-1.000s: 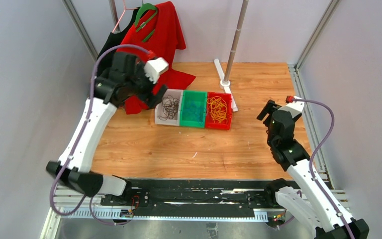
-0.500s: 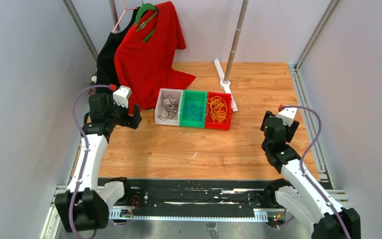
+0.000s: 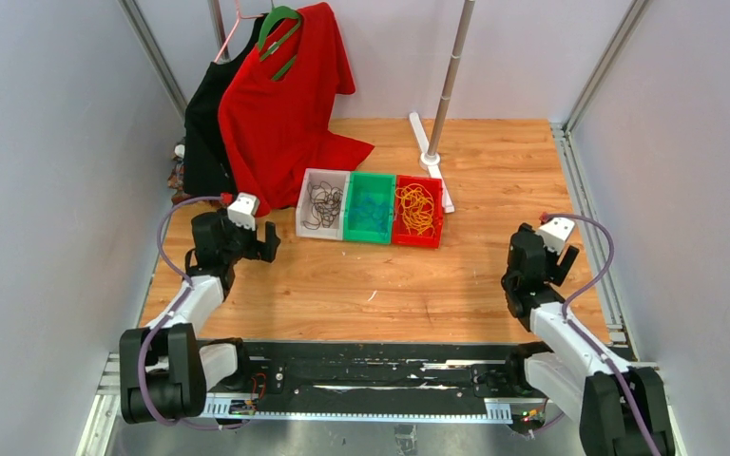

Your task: Untangle the cables

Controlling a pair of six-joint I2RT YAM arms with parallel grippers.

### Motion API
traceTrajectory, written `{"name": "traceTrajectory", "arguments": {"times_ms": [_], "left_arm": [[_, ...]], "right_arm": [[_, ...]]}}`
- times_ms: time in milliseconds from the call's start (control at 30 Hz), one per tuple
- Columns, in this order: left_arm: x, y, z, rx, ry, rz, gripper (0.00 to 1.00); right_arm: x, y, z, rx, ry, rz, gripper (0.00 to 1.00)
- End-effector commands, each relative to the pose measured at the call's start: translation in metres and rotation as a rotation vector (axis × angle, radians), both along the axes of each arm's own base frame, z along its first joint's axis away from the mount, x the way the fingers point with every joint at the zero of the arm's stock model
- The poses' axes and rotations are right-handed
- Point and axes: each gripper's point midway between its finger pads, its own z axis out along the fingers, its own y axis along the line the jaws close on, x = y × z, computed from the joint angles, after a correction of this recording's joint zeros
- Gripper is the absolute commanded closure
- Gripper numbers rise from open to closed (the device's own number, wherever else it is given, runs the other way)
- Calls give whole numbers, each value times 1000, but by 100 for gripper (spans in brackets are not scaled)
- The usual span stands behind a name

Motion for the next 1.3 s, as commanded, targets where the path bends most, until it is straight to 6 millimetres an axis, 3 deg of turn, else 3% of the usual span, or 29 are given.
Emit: {"name": "traceTrajectory", "arguments": {"times_ms": [0, 133, 367, 533, 633, 700, 767, 800, 833, 933, 1267], "left_arm": [[34, 13, 41, 27, -278, 64, 2], [36, 14, 31, 2, -308, 85, 2], [45, 18, 33, -76, -313, 156, 2], [37, 2, 37, -72, -449, 110, 2], [33, 7, 30, -32, -419, 152, 2], [24, 5, 29, -28, -493, 165, 2], [22, 1, 36, -39, -545, 152, 2], [25, 0, 33, -29, -506, 146, 2], [27, -1, 16, 0, -407, 124, 2], [35, -6, 28, -25, -461, 105, 2], [36, -6, 24, -18, -429, 98, 2]], "right_arm": [[9, -10, 1, -9, -71, -34, 23], [25, -6, -7, -20, -60, 13, 23], [51, 8, -19, -29, -67, 117, 23], [58, 15, -21, -37, -64, 178, 23], [66, 36, -25, -52, -54, 342, 23], [72, 53, -24, -70, -113, 452, 23], [71, 52, -28, -112, -134, 450, 22], [72, 52, -37, -107, -70, 447, 22], [74, 49, -41, -81, -29, 424, 21], [78, 45, -39, -41, -32, 418, 21], [79, 47, -36, -60, -58, 441, 21]]}}
